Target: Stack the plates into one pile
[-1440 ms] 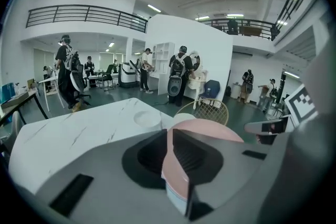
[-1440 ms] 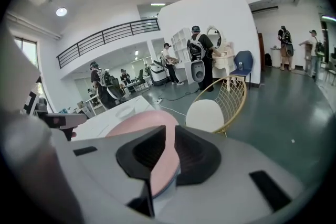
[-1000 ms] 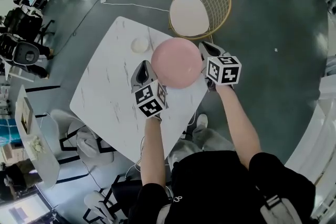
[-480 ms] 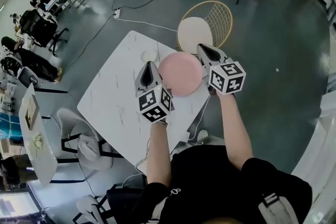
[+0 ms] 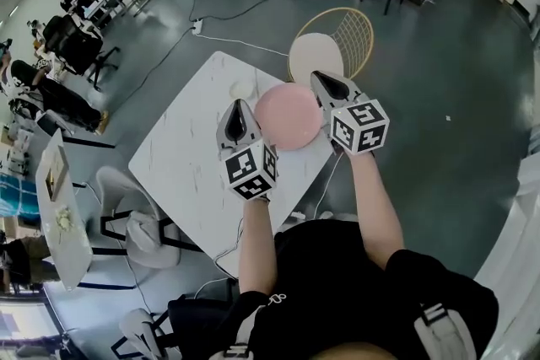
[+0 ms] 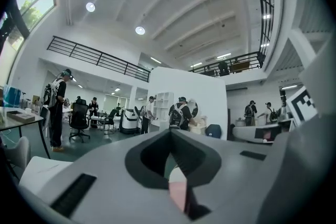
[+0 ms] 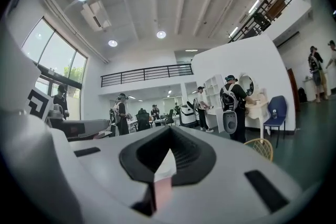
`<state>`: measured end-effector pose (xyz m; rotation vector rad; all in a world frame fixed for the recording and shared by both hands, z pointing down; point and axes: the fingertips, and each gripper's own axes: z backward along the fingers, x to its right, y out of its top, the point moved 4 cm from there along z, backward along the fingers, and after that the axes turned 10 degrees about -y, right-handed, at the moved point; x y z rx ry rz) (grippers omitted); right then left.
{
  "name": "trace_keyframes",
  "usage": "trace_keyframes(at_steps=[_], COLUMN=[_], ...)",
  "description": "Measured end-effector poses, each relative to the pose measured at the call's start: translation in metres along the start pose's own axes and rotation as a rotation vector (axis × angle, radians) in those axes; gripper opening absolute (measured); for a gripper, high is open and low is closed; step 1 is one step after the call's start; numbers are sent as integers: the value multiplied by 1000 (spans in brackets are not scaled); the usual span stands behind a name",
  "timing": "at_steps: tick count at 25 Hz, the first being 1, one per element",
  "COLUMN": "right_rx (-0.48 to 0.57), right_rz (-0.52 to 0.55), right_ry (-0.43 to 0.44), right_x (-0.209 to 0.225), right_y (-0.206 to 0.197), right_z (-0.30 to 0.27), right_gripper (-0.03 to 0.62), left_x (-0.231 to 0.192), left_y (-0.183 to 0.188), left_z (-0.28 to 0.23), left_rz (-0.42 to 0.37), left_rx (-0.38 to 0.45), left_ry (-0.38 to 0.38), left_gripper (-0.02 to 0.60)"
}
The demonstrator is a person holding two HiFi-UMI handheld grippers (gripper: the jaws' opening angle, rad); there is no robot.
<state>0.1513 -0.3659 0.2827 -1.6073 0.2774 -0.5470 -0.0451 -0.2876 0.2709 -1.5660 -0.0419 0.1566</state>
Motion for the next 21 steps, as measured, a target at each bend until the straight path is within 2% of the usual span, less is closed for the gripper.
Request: trace_keyframes(at_steps=[9, 21], right_rx=[13, 8], right_rz=[54, 110], right_ry=[9, 7], right_x=[2, -2], right_y=[5, -3], right_z=[7, 5], right_gripper=[8, 8], left_x=[13, 12], left_y=[6, -4], left_z=[-5, -6], left_rz=[-42, -34], left_rx=[-7, -20], left_ry=[-36, -50], left_gripper=[17, 17])
